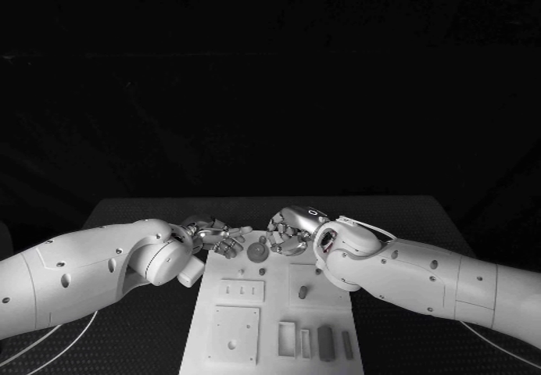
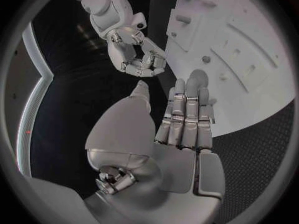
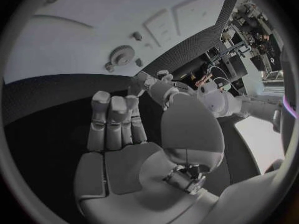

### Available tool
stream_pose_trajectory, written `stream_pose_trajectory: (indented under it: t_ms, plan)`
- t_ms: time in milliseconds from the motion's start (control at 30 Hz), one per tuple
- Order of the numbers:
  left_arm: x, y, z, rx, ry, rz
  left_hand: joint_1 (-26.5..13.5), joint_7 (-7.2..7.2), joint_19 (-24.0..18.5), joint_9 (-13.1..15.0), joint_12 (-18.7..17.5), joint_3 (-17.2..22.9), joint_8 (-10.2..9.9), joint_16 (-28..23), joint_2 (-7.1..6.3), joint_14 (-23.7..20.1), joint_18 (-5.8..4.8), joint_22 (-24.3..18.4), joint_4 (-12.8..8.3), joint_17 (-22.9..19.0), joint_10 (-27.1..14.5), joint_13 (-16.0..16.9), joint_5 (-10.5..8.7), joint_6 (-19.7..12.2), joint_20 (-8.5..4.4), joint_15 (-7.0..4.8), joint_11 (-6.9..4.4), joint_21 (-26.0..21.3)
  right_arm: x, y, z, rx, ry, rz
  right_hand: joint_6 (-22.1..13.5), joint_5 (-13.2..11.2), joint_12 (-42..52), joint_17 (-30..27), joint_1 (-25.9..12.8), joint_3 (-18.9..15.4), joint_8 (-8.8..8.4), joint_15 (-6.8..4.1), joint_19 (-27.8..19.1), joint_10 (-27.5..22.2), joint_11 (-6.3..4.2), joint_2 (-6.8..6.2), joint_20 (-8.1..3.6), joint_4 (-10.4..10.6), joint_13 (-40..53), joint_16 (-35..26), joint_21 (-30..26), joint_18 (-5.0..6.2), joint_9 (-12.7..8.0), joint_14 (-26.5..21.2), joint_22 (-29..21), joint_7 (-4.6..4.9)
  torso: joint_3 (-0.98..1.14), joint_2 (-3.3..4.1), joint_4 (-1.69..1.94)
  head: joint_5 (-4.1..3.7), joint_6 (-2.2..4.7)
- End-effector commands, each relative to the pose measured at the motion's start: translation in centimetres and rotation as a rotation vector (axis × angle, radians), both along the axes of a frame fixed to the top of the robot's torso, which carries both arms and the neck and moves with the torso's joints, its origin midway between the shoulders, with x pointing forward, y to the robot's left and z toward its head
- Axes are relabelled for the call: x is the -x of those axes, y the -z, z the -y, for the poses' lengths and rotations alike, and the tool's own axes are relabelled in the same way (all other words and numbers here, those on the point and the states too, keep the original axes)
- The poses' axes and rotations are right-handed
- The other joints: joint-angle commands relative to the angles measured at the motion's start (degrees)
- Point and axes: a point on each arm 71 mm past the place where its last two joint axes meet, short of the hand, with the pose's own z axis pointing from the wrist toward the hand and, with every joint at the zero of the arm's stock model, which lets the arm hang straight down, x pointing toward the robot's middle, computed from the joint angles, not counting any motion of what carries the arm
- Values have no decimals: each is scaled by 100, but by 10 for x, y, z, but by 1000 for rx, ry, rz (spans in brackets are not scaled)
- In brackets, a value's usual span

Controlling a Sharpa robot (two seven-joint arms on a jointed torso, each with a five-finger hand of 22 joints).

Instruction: Assemble the parts on the task board

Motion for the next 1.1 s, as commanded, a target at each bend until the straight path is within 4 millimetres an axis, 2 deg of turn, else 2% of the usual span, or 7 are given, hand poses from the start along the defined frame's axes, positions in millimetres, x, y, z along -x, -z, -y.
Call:
stream_pose_trajectory:
  t_ms: [33, 267, 433, 533, 700, 900, 1100]
  plan:
    - [3, 1, 6, -28, 45, -23, 42, -33, -46, 10, 23, -11, 7, 16, 0, -16, 17, 10, 11, 11, 40, 20, -16, 34, 0, -17, -24, 14, 1, 0, -5, 28, -2, 10, 406, 9, -17, -10, 3, 39, 173, -3, 38, 51, 9, -67, 7, -2, -7, 29, 30, 78, 267, 49, -6, 203, 3, 2, -2, -2, -20]
    - [5, 1, 11, -43, 69, -16, -84, -128, -33, 71, 133, -6, 96, 82, -5, 41, 15, 13, 12, 38, 194, 85, 2, 254, -23, -49, -109, 34, 4, -1, -18, 23, -27, 7, 409, 14, -20, -13, 4, 56, 172, -4, 47, 62, 8, -72, 5, -4, -9, 29, 33, 78, 270, 60, -10, 202, -1, 0, -4, -9, -48]
    - [6, 1, 13, -41, 82, -21, -107, -159, -32, 106, 173, 15, 126, 117, -1, 68, 10, 13, 7, 52, 226, 107, 25, 312, -34, -66, -133, 38, 5, -2, -24, 38, -44, 22, 409, 14, -20, -13, 4, 58, 172, -4, 48, 63, 8, -72, 5, -4, -10, 29, 33, 78, 271, 61, -10, 202, 8, -2, 0, 8, -53]
    - [6, 1, 13, -36, 90, -18, -316, -271, 22, 453, 430, 104, 312, 376, 33, 153, -23, 20, 0, 167, 322, 244, 90, 473, -121, -163, -228, 93, 6, -2, -27, 37, -47, 20, 410, 13, -21, -14, 5, 63, 172, -4, 50, 66, 8, -70, 4, -4, -10, 29, 33, 78, 272, 63, -11, 202, 8, 0, 5, 1, -52]
    - [6, 0, 14, -50, 103, -9, -458, -298, 24, 855, 696, 174, 353, 581, 31, 109, -73, 16, 8, 230, 227, 389, 104, 435, -188, -211, -258, 129, 7, -2, -32, 33, -55, 20, 410, 13, -23, -15, 4, 67, 172, -4, 52, 68, 8, -72, 4, -5, -11, 28, 34, 78, 272, 66, -13, 203, 6, -4, -4, 16, -63]
    - [6, 0, 15, -65, 113, -6, -477, -332, 23, 979, 808, 186, 355, 654, 37, 118, -87, 10, 10, 241, 231, 444, 101, 499, -208, -233, -287, 141, 9, -3, -35, 31, -65, 21, 412, 15, -24, -16, 5, 75, 171, -4, 55, 72, 8, -72, 4, -6, -12, 27, 34, 78, 274, 69, -14, 202, 12, 1, -9, 11, -76]
    - [5, 0, 15, -70, 99, -3, -451, -334, 14, 1024, 837, 191, 325, 663, 26, 89, -94, 6, 7, 232, 195, 459, 105, 495, -214, -232, -284, 143, 11, -4, -37, 27, -72, 22, 415, 16, -26, -18, 6, 83, 172, -4, 58, 78, 8, -75, 3, -10, -13, 27, 35, 78, 276, 74, -16, 202, 0, -3, 9, 3, -92]
